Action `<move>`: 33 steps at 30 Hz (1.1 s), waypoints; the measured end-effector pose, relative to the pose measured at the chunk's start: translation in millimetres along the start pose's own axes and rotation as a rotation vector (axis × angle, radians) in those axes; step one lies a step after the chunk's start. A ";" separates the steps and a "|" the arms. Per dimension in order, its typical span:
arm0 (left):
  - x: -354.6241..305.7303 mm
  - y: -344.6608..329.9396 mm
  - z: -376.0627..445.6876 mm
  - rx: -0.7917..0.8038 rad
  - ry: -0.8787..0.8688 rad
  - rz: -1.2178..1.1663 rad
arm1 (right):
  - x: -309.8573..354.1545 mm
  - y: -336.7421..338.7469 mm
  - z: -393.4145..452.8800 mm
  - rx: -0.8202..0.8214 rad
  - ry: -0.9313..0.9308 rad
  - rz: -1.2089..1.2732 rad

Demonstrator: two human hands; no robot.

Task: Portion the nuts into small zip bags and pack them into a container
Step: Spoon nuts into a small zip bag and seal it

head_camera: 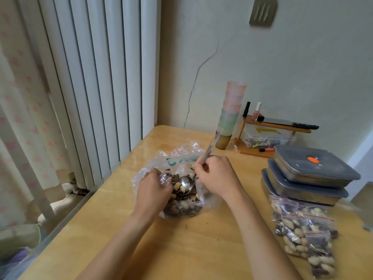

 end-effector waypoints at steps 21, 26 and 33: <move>-0.3 -11.3 -1.3 0.096 -0.031 0.084 | -28.7 19.3 -0.5 -0.251 -0.221 0.127; 0.1 -12.4 -0.5 0.126 -0.032 0.078 | 4.2 15.3 -0.1 -0.327 0.012 -0.038; 2.4 -14.0 -0.5 0.200 0.004 -0.045 | 39.7 0.9 -2.5 -0.327 0.185 -0.196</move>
Point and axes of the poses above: each hand's wrist, its own z-axis towards the middle knuckle, its own y-axis out of the back of the hand, x = y × z, the point moved 7 cm from there along z, towards the middle knuckle, and after that the axes turned 7 degrees about y, right-handed, at the moved point
